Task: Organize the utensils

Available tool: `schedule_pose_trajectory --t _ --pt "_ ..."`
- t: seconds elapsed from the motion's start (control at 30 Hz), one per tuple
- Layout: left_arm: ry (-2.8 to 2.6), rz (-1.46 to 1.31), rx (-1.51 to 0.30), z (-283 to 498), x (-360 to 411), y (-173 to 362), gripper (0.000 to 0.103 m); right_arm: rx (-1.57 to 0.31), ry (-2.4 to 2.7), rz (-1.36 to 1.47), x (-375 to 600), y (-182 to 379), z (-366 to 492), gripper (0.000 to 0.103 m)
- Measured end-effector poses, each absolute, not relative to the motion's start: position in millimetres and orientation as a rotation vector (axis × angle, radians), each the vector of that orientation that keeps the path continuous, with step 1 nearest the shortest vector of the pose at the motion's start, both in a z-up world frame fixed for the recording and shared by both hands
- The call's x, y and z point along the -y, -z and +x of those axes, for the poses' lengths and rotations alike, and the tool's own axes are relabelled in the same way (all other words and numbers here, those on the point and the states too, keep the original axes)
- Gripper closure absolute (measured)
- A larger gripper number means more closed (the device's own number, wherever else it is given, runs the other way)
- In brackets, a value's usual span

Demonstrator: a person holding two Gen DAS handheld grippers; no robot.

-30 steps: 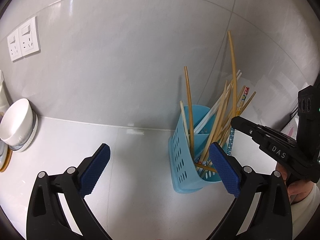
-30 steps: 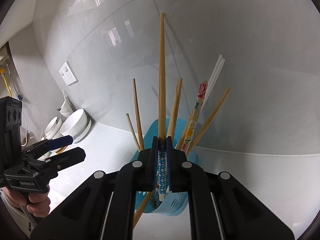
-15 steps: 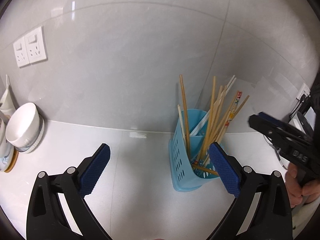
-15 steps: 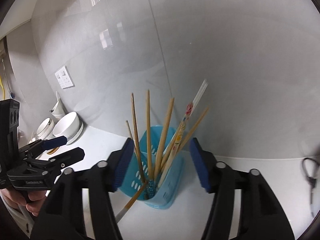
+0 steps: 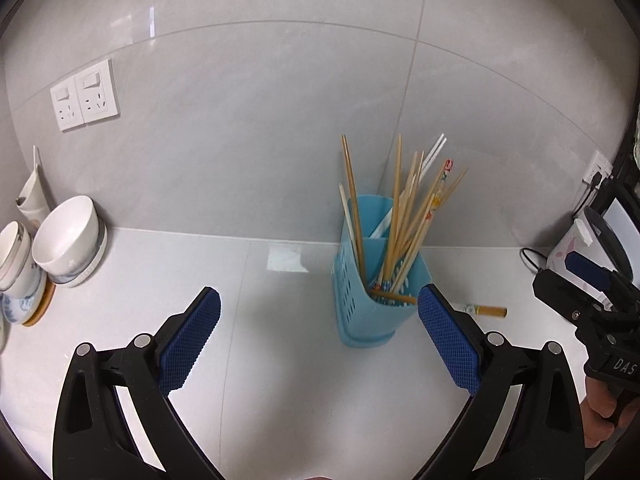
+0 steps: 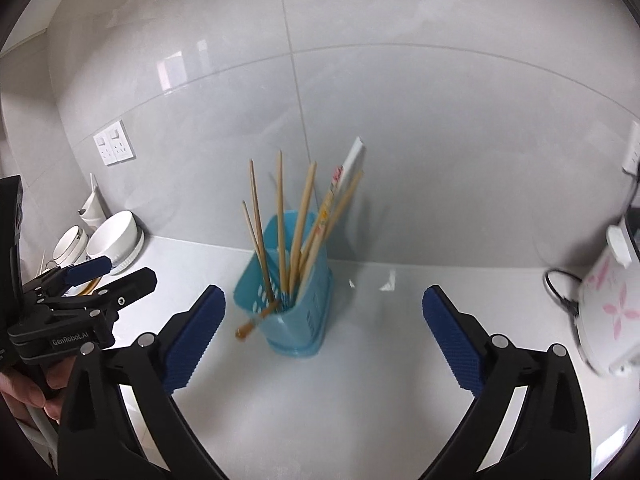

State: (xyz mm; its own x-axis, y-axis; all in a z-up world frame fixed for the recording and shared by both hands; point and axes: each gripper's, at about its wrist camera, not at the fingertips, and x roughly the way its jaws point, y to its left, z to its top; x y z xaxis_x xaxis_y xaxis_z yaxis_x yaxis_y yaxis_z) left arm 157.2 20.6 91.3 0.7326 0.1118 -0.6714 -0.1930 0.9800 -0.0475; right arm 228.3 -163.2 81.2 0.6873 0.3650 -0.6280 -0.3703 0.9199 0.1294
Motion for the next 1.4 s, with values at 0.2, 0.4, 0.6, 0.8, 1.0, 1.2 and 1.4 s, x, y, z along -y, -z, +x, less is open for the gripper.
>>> schedule_pose_trajectory --t 0.2,0.4,0.6,0.8,1.0,1.2,1.4 --pt "-0.182 -0.099 -0.755 145 -17 -79 0.006 -0.744 -0.385 -0.013 167 -68 212 0.008" --pt "-0.166 -0.091 -0.760 134 -11 -78 0.006 -0.756 -0.370 -0.022 167 -61 200 0.008" --pt "-0.156 -0.090 -0.765 129 -9 -79 0.006 -0.761 -0.356 -0.020 166 -60 196 0.008" --pt "-0.154 -0.092 -0.770 127 -8 -78 0.006 -0.767 -0.348 -0.019 165 -61 194 0.008" --pt "-0.151 -0.090 -0.772 125 -6 -79 0.006 -0.772 -0.342 -0.014 165 -62 193 0.008" --pt "-0.147 -0.097 -0.775 124 -6 -80 0.006 -0.775 -0.341 -0.012 163 -62 193 0.008" --pt "-0.154 -0.093 -0.764 122 -8 -81 0.006 -0.777 -0.340 -0.012 162 -61 193 0.008"
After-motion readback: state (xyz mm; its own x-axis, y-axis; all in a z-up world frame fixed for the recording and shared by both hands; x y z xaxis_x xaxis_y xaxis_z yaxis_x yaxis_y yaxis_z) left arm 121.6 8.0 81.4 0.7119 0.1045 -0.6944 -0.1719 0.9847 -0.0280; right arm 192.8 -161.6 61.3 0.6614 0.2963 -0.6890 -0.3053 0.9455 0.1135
